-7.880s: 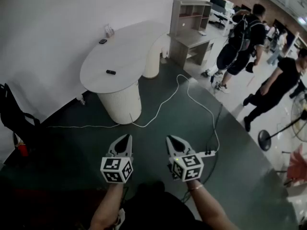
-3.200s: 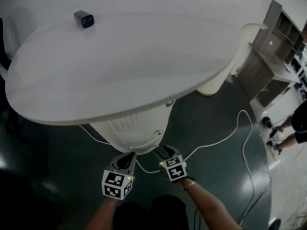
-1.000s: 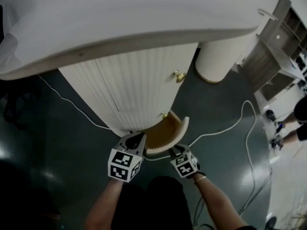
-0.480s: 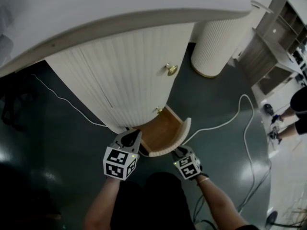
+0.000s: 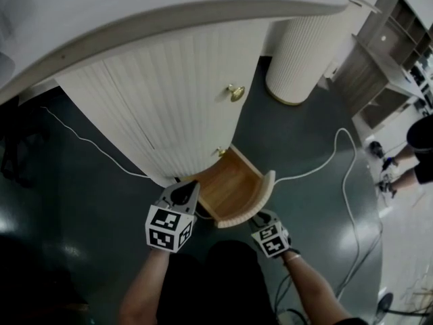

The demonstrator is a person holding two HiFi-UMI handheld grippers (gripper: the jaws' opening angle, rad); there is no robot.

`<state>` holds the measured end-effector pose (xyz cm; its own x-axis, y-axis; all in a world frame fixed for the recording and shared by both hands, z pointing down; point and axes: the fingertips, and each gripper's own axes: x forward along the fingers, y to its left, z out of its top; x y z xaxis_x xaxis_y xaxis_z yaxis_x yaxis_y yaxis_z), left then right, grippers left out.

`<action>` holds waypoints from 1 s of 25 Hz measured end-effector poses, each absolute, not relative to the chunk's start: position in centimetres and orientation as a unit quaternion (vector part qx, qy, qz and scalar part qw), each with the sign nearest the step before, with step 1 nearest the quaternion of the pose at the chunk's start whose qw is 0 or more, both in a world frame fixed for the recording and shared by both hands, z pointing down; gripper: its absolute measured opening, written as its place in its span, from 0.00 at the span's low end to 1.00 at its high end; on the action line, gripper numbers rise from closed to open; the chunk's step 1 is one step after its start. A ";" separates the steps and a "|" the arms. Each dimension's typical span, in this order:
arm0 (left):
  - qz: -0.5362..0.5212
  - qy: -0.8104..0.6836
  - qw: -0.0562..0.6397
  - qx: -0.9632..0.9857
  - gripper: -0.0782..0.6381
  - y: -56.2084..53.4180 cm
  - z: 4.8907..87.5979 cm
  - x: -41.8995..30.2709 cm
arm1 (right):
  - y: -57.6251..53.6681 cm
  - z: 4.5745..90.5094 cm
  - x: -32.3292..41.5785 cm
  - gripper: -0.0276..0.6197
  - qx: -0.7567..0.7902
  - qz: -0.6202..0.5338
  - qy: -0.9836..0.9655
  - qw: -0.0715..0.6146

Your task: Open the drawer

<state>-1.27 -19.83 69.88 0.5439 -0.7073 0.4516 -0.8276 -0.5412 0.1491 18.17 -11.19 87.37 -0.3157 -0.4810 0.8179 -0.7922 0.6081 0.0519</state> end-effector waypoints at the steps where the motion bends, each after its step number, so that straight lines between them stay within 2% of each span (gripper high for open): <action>1: 0.171 -0.445 0.175 0.861 0.11 -19.8 69.9 -1.2 | -11.0 87.4 18.4 0.21 0.405 0.186 -0.790 0.422; 25: 0.175 -0.443 0.176 0.861 0.11 -19.7 70.2 -0.6 | -8.0 87.9 21.2 0.21 0.425 0.212 -0.775 0.417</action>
<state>-0.61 -19.68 70.21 0.5457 -0.7025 0.4569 -0.8254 -0.5446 0.1486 21.16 -8.05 87.89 -0.2913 -0.4815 0.8266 -0.8355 0.5490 0.0254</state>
